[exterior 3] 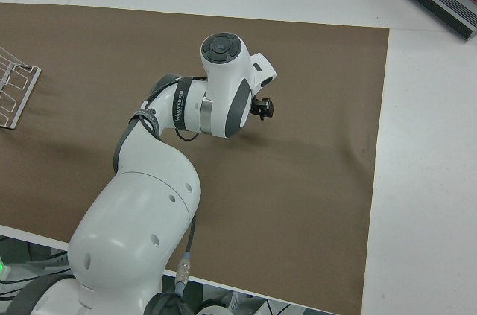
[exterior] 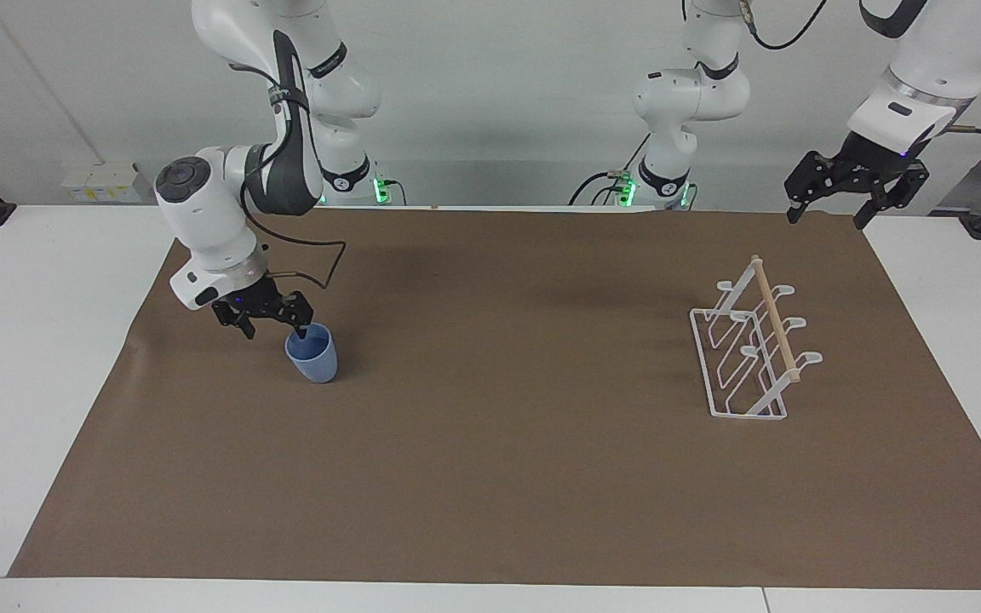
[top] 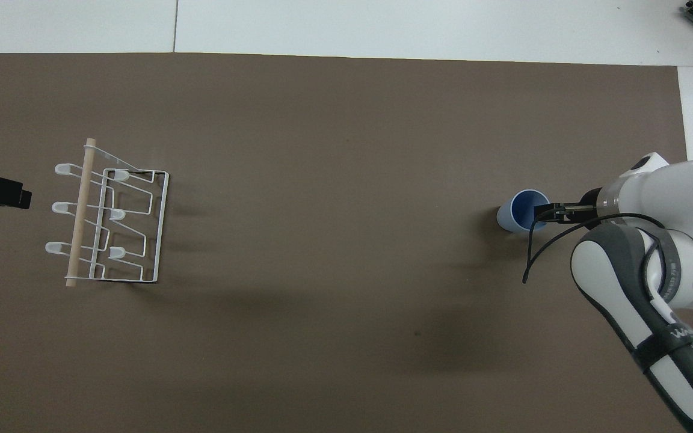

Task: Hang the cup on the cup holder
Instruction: 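Close the right gripper on the blue cup's rim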

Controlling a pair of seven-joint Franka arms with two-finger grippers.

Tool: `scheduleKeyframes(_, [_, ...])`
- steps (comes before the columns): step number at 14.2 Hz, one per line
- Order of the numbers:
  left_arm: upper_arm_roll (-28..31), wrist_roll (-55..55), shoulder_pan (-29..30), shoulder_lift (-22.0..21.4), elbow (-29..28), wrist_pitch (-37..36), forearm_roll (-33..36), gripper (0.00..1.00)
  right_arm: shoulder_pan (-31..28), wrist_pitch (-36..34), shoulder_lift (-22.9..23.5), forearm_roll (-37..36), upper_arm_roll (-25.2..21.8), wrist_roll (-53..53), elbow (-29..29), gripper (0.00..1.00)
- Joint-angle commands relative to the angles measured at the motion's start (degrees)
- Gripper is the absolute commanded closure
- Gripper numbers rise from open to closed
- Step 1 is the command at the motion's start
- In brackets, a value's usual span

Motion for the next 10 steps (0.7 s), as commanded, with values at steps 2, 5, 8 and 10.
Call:
scheduleKeyframes(2, [0.0, -0.5, 0.4, -1.4, -1.5, -0.3, -0.4, 0.0, -0.9, 1.3, 0.4, -0.7, 0.4, -0.9, -0.9, 0.0])
scheduleKeyframes(5, [0.0, -0.5, 0.4, -1.4, -1.5, -0.3, -0.4, 0.0, -0.9, 1.6, 0.4, -0.7, 0.4, -0.9, -1.0, 0.01])
scheduleKeyframes(8, [0.0, -0.5, 0.3, -1.4, -1.5, -0.3, -0.4, 0.0, -0.9, 1.4, 0.4, -0.7, 0.4, -0.9, -1.1, 0.24])
scheduleKeyframes(10, [0.0, -0.5, 0.4, -1.4, -1.5, -0.3, -0.4, 0.0, -0.9, 1.3, 0.4, -0.7, 0.4, -0.9, -1.1, 0.44])
